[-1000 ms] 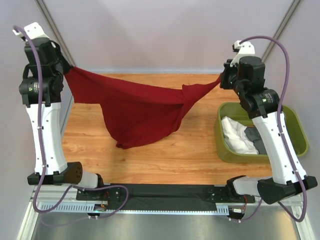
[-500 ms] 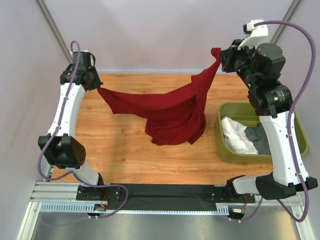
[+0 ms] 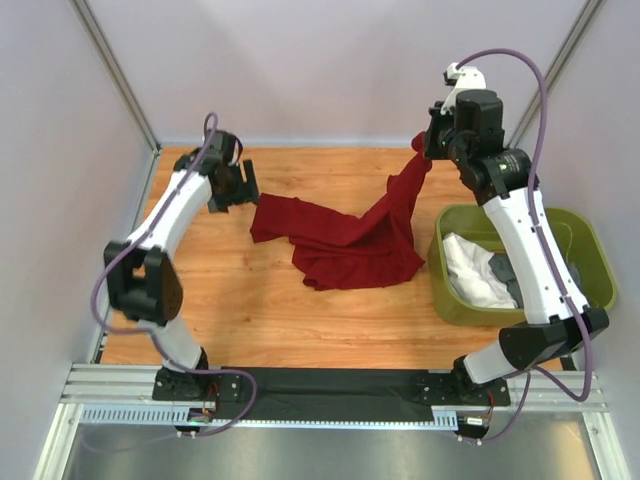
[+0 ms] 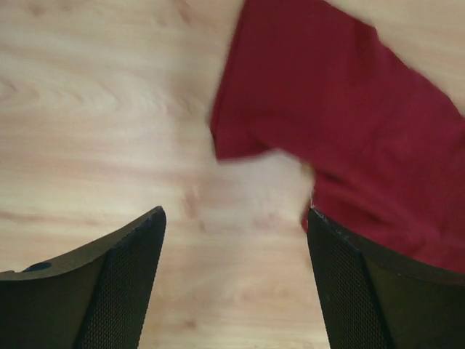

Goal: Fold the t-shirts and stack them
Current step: Flatten the tshirt out

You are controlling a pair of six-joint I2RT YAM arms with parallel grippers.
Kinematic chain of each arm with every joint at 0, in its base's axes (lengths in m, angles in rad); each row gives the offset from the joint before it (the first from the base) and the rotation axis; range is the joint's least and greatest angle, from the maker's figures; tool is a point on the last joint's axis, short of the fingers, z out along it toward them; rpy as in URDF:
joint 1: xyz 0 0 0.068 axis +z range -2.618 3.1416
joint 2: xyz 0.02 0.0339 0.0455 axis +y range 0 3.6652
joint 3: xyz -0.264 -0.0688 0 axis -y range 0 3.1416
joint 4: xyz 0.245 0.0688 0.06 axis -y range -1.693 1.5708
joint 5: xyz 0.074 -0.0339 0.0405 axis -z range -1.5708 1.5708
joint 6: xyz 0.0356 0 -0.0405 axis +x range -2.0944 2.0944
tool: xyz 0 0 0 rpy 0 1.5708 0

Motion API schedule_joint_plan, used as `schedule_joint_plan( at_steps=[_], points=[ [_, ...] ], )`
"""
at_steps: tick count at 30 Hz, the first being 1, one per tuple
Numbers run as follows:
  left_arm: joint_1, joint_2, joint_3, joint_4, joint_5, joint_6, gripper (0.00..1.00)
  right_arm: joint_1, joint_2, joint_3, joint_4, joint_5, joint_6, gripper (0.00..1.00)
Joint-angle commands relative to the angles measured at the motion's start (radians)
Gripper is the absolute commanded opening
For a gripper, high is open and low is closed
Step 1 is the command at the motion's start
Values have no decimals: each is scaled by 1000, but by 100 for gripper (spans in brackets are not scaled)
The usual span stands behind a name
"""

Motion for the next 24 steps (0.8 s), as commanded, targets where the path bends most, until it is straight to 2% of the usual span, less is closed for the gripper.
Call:
schedule_joint_plan(
  at_steps=[1,5,10,13,14,17,24],
  points=[
    [-156,-357,-219,51,45,-101,85,-2,45,22,-28,100,31,0],
    [-320,-515,-454,172,138,-228,84,-1,95,34,-37,77,45,0],
    [-451,-570,-638,275,109,-323,83,-1,112,0,11,66,54,0],
    [-544,-566,-759,437,54,-408,83,-1,133,-4,21,74,54,0],
    [-564,-553,-787,549,28,-444,82,-1,141,-9,29,77,54,0],
    [-626,-460,-821,690,-10,-468,79,-1,147,-24,37,79,53,0],
    [-670,-279,-751,791,-98,-423,76,-2,138,-55,49,71,59,0]
  ],
)
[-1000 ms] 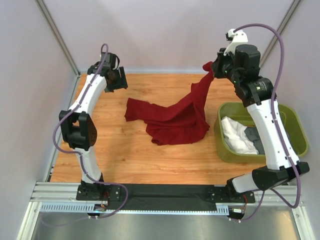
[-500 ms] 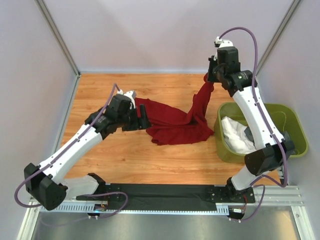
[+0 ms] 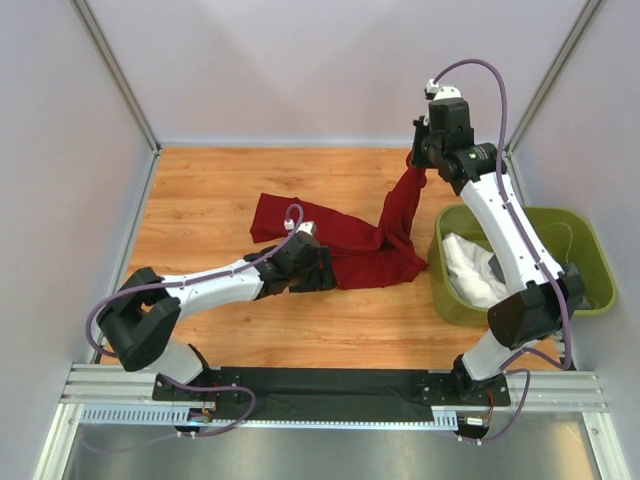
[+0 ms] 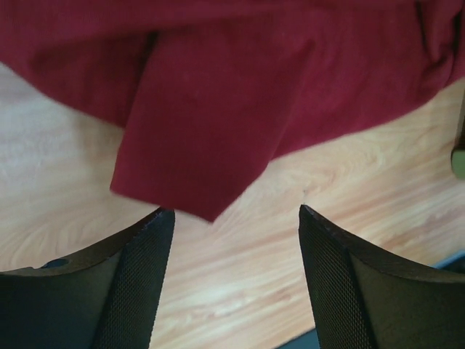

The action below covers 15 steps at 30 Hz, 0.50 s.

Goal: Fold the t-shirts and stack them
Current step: Flatten the tshirt out

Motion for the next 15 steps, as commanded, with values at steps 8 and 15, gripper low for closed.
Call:
schedule_joint_plan(
  at_steps=[8,15],
  points=[
    [-4,113,98,159,-113,-8,54,-1,-18,-13,52,48,-9,0],
    [53,-32,216,-20,-172,-32,0,-1,-16,-3,49,66,-18,0]
  ],
)
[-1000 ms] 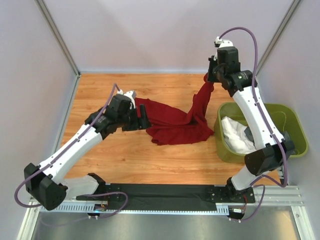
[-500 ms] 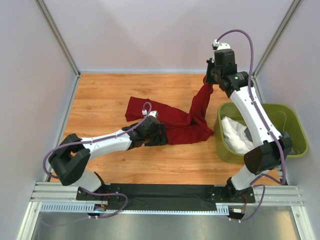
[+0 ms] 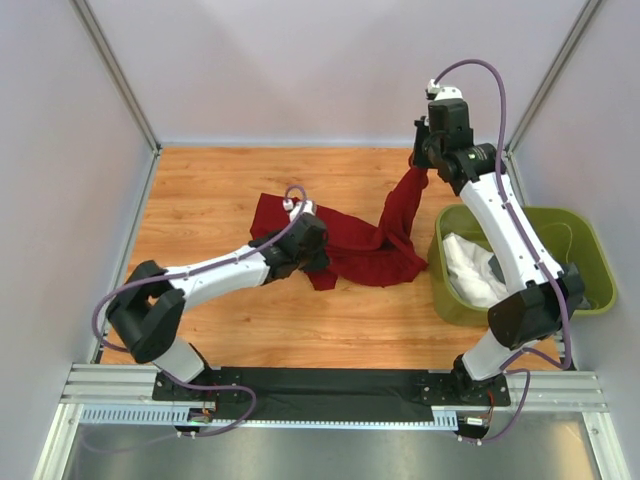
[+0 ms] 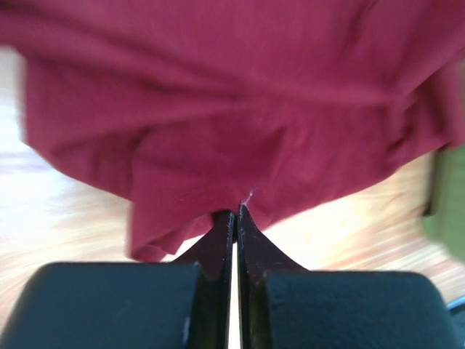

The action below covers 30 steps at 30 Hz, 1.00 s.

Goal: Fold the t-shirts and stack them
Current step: Flatten the tshirt out

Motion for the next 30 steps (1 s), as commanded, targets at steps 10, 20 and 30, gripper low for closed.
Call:
schedule_joint_plan(
  at_steps=[10,20,30],
  points=[
    [257,-552,356,-717,-229,-145,0,-2,-44,81,27,130,-64,0],
    [722,-525,716,-919,-173,15,0,-4,-87,316,10,244,-161,0],
    [995,-584,412,-958,-38,20,0,-2,-142,158,-90,201,-141,0]
  ],
)
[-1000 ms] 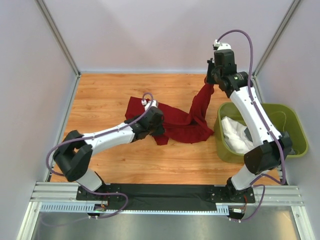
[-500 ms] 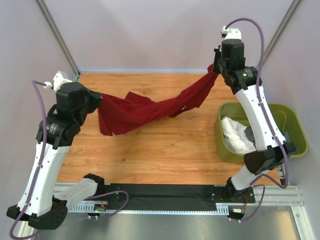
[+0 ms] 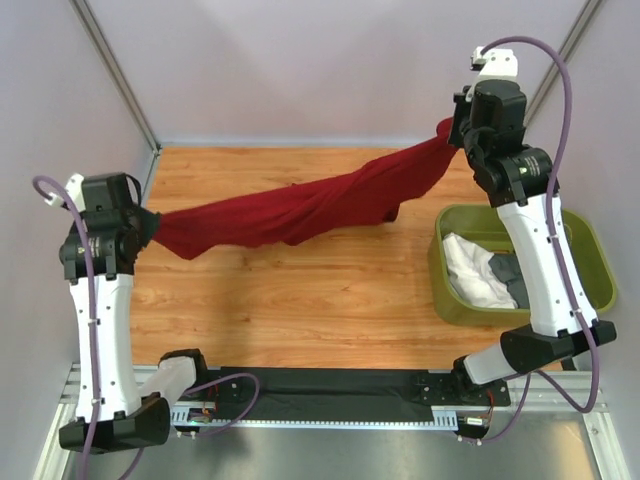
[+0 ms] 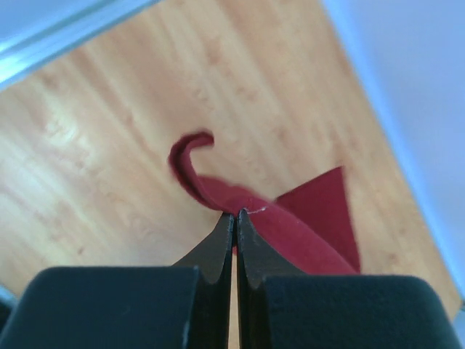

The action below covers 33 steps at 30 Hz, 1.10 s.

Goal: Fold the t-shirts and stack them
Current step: Flatten the tshirt out

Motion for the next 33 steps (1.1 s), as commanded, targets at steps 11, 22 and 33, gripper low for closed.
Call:
schedule_joint_plan(
  at_steps=[11,22,33],
  points=[
    [110,73,-501,248,96,17,0,-4,213,-127,-22,-128,9,0],
    [122,521,-349,441,133,101,72,-2,563,88,77,-157,-17,0],
    [-229,75,-515,213,150,-58,84,-1,545,-47,104,-154,21,0]
  ],
)
